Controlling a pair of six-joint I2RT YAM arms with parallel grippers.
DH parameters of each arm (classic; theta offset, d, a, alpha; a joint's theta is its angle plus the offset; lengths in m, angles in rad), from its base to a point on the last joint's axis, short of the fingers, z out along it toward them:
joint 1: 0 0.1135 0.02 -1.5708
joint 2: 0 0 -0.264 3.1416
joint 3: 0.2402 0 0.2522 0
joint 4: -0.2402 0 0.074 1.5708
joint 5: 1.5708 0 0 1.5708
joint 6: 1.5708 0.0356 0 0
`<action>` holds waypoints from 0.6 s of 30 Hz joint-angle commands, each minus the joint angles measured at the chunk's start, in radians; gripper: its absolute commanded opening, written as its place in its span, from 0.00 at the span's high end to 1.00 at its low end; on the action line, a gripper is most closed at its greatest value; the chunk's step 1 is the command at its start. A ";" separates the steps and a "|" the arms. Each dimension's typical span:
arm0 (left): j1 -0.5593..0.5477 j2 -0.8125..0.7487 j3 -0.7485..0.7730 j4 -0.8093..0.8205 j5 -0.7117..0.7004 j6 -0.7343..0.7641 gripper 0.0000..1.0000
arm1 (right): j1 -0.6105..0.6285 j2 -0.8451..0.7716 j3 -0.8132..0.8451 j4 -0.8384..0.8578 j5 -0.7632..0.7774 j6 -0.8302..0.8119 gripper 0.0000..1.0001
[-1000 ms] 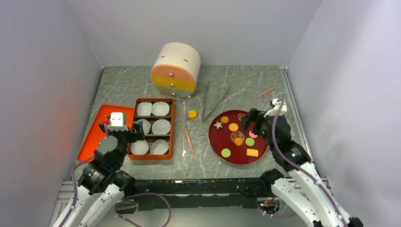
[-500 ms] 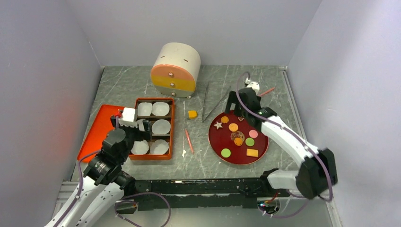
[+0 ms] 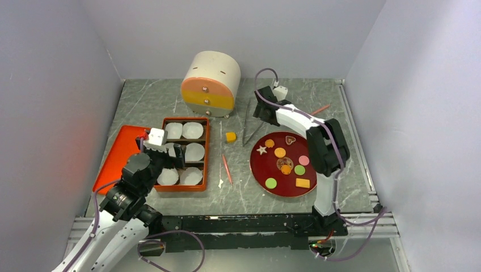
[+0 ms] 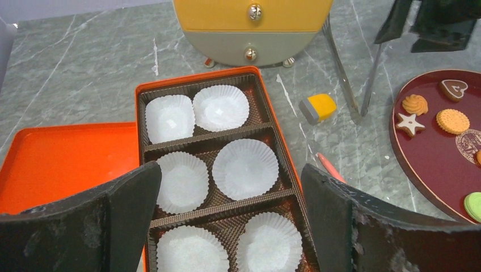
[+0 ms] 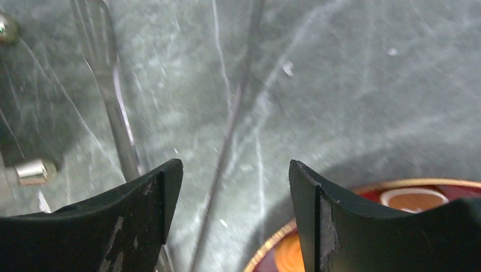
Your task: Pack the cookies
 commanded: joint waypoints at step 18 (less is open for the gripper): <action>-0.001 -0.021 0.023 0.032 -0.018 0.013 0.02 | -0.002 0.258 0.260 -0.081 0.042 0.193 0.80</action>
